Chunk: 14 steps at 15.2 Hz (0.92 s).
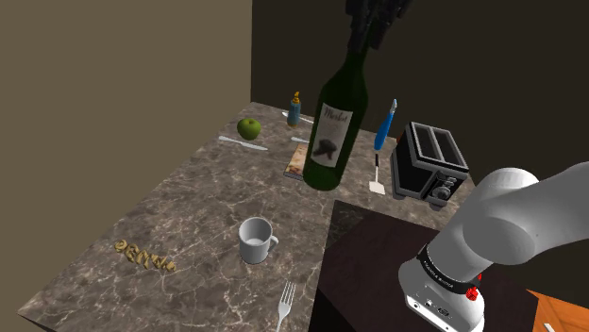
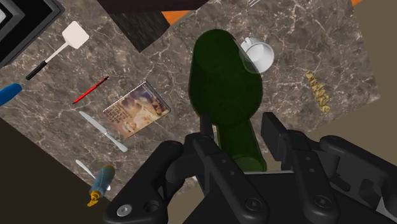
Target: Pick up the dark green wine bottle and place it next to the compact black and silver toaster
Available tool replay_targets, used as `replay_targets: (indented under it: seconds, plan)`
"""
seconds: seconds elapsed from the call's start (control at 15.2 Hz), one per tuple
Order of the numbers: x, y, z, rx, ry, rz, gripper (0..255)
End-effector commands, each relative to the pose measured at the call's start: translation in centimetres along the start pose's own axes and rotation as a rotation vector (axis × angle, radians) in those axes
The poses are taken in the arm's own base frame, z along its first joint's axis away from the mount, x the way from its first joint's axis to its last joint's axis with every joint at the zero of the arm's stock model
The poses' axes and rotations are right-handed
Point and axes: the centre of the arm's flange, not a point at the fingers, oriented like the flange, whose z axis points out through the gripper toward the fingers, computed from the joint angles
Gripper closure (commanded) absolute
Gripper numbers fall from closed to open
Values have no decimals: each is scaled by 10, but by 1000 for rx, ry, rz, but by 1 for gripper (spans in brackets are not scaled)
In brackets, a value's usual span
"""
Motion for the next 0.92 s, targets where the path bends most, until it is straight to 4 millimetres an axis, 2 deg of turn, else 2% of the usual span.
replay_targets:
  seconds: [0.0,0.86]
  plan:
    - [2,1,-11,0,0,0,255]
    - [9,4,-79,0,0,0,255]
